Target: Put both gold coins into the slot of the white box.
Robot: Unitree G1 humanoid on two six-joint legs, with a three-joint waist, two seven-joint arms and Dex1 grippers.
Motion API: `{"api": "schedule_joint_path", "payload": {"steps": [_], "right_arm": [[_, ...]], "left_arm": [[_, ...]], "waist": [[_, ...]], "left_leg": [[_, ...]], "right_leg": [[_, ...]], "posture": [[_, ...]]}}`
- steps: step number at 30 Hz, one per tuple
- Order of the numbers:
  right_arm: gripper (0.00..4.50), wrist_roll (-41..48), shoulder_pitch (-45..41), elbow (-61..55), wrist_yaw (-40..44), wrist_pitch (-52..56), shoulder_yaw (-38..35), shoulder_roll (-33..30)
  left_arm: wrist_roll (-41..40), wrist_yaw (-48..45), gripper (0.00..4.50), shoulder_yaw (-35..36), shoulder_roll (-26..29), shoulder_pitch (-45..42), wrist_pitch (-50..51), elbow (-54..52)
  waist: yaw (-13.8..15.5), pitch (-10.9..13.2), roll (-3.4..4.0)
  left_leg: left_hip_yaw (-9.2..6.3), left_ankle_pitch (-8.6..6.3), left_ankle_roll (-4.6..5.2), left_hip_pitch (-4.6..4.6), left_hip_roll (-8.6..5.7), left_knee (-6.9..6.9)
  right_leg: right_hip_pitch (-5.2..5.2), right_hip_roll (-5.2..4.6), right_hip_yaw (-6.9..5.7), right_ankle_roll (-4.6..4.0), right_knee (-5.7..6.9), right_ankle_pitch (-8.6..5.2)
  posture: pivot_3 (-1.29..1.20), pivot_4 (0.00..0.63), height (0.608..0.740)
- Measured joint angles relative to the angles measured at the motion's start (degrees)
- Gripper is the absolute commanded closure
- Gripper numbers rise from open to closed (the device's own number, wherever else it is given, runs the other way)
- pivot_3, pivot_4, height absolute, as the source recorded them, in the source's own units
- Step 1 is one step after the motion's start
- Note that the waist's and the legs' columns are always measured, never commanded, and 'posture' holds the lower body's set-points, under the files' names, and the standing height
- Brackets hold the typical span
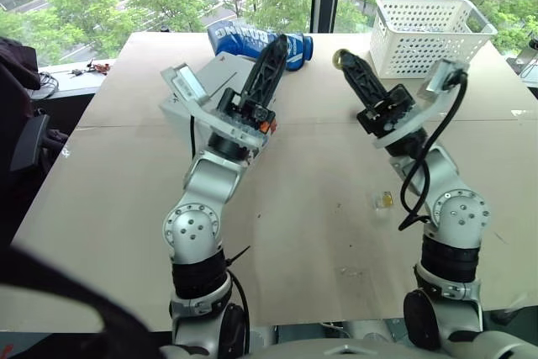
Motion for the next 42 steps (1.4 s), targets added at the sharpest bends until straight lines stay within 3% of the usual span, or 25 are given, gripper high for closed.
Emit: {"api": "schedule_joint_path", "payload": {"steps": [2,5,19,22,26,35,42], "right_arm": [[4.49,-0.4,0.0,0.0,0.2,-0.5,1.3,1.0],[4.5,-1.4,0.0,0.0,0.5,-1.2,3.0,1.9],[4.5,-1.6,0.0,-0.8,0.5,-1.7,5.5,2.7],[4.5,-1.6,0.0,-0.9,0.5,-1.7,5.6,2.7],[4.5,-1.6,0.0,-1.0,0.5,-1.7,5.8,2.7],[4.5,-0.1,0.0,-1.1,0.5,-1.5,6.2,2.5],[4.5,4.7,0.4,-1.8,0.5,0.2,6.2,1.3]], "left_arm": [[-0.1,0.1,0.7,-1.1,-0.9,0.2,0.0,0.0],[-0.8,0.1,1.77,-1.7,-1.5,0.9,-0.1,-0.2],[-3.9,1.0,1.77,-5.7,-0.8,3.7,1.5,-0.8],[-4.8,0.8,2.61,-5.7,-0.7,4.1,1.4,-0.9],[-5.5,0.6,4.42,-5.7,-0.6,4.1,1.1,-1.0],[-6.2,-0.2,4.47,-5.7,0.0,4.5,0.9,-1.8],[-11.8,-1.6,4.47,-5.7,1.4,5.8,1.7,-2.2]], "waist": [[0.0,0.0,0.0],[0.0,0.0,0.0],[-0.1,0.0,0.0],[-0.1,0.0,0.0],[-0.1,0.0,0.0],[-0.1,0.0,0.0],[-0.1,0.0,0.01]], "left_leg": [[-0.01,0.0,0.01,0.01,0.0,0.0],[-0.01,0.0,0.01,0.03,0.0,0.0],[-0.02,-0.01,0.01,0.03,0.0,0.0],[-0.02,-0.01,0.01,0.03,0.0,-0.01],[-0.02,-0.01,0.01,0.03,0.0,-0.01],[-0.03,-0.01,0.01,0.02,0.01,-0.02],[-0.03,-0.01,0.02,0.02,0.02,-0.07]], "right_leg": [[0.0,0.0,-0.02,0.0,0.0,0.0],[0.0,0.01,-0.02,0.0,0.02,-0.01],[0.0,0.02,-0.03,0.0,0.01,-0.02],[0.0,0.02,-0.04,-0.01,0.01,-0.02],[0.0,0.02,-0.03,-0.01,0.0,-0.02],[0.0,0.02,-0.04,0.0,-0.03,-0.03],[0.0,0.02,-0.04,-0.01,-0.09,-0.03]], "posture": [[0.0,0.15,0.704],[0.0,0.15,0.704],[0.0,0.15,0.704],[0.0,0.15,0.704],[0.0,0.15,0.704],[0.0,0.15,0.704],[0.0,0.15,0.704]]}}
